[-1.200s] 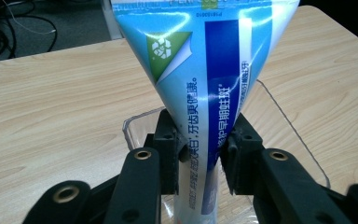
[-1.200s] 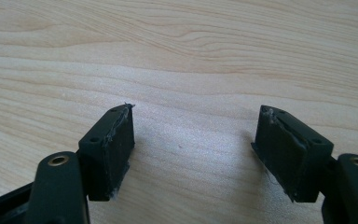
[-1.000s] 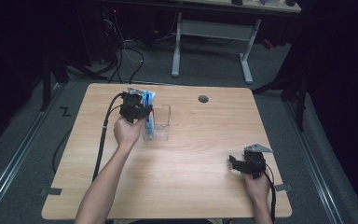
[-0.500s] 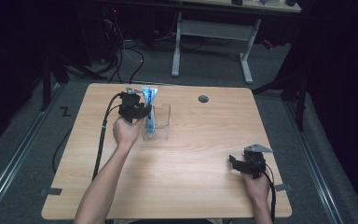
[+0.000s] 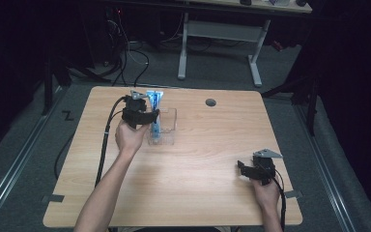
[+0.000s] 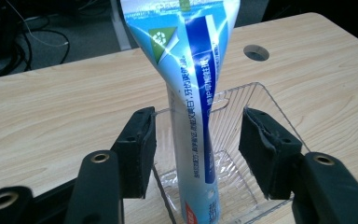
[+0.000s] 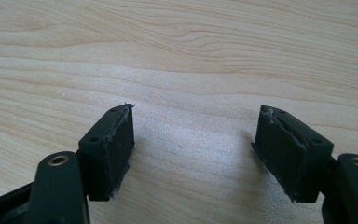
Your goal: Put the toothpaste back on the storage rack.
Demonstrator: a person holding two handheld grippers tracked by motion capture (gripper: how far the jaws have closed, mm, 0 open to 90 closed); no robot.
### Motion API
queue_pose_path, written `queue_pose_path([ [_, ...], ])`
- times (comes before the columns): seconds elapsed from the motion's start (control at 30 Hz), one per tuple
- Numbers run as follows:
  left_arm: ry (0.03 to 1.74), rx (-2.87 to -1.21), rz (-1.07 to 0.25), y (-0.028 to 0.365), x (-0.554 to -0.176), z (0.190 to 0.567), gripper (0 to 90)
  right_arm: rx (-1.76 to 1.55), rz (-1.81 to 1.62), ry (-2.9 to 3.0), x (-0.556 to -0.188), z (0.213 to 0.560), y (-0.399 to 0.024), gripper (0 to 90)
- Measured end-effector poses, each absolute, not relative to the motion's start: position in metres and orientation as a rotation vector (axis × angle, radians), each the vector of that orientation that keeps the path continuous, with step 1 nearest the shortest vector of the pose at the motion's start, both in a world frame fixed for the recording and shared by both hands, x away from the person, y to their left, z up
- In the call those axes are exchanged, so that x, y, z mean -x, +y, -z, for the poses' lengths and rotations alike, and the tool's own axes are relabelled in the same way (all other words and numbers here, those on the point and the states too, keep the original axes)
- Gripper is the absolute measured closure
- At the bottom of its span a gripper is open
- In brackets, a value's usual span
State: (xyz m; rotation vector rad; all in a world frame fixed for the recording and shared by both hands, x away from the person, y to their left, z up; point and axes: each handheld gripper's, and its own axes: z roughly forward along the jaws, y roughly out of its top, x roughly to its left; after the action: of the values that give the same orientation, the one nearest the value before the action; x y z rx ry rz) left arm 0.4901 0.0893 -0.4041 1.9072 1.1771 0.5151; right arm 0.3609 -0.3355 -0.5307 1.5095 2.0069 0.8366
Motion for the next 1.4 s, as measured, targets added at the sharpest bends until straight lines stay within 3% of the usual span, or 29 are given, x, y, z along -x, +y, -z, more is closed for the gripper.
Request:
queue_pose_path([
  [1.4, 1.13, -1.858, -0.56, 0.113, -0.459, 0.386, 45.6, -1.51, -0.837, 2.007, -0.361, 0.531, -0.336, 28.5],
])
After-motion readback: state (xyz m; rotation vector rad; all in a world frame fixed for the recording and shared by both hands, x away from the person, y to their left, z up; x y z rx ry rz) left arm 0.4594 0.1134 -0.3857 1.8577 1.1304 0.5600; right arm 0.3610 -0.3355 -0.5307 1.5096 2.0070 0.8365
